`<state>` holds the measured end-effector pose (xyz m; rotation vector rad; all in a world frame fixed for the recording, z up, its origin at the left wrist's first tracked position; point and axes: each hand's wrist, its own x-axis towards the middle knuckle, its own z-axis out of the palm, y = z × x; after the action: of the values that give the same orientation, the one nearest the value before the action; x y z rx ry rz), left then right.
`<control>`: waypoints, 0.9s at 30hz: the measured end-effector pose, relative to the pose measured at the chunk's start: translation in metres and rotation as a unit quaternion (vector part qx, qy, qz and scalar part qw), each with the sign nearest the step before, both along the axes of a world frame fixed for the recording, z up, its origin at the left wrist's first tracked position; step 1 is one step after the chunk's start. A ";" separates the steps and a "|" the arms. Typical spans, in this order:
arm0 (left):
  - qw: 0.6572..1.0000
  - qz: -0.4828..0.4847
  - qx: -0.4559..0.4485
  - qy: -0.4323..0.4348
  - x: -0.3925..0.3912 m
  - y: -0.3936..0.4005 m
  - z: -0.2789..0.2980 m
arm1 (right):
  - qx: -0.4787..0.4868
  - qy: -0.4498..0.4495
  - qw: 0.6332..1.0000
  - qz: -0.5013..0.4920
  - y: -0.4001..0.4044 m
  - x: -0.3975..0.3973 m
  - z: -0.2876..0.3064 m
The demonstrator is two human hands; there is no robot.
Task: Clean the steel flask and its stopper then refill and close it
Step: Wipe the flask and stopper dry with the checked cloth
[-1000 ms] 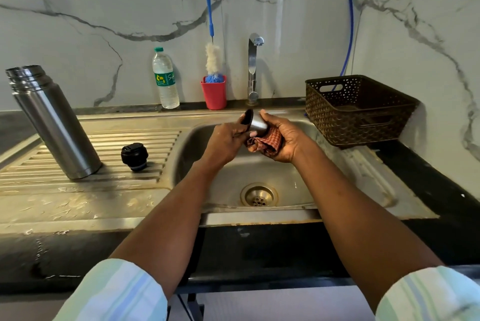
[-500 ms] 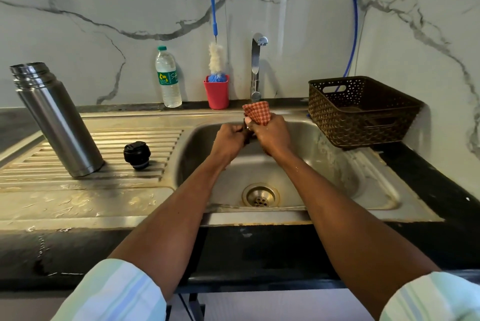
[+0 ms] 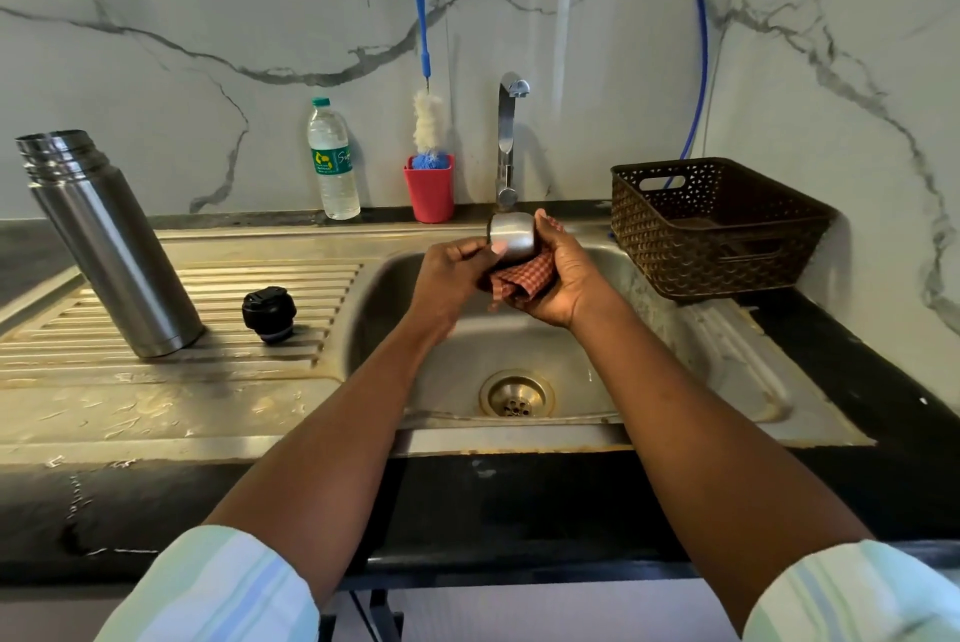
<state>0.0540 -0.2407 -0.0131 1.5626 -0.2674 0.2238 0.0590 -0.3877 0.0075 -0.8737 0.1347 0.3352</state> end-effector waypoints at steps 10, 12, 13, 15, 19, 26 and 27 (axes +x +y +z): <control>0.917 0.113 0.365 -0.112 0.012 -0.005 -0.019 | -0.048 0.037 0.997 -0.047 -0.003 0.007 -0.003; 0.901 0.129 0.396 -0.122 0.012 -0.004 -0.018 | -0.076 0.031 0.995 -0.064 -0.001 0.007 -0.002; 0.895 0.145 0.403 -0.122 0.010 -0.004 -0.016 | -0.095 0.019 0.992 -0.079 0.000 0.006 -0.002; 0.887 0.181 0.411 -0.105 0.009 0.001 -0.014 | -0.119 -0.011 0.986 -0.113 -0.001 0.010 -0.002; 0.930 0.203 0.306 -0.013 0.007 0.010 -0.006 | -0.087 -0.033 0.988 -0.119 -0.003 0.003 0.007; 0.961 0.260 -0.050 0.079 -0.016 0.027 0.032 | -0.153 -0.082 0.983 -0.057 0.016 -0.037 0.017; 0.962 0.246 -0.085 0.081 -0.022 0.032 0.034 | -0.145 -0.083 0.985 -0.050 0.022 -0.043 0.020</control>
<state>0.0319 -0.2090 0.0212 1.4450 0.2706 0.4908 0.0164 -0.3656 0.0270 -1.1741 0.0733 0.1489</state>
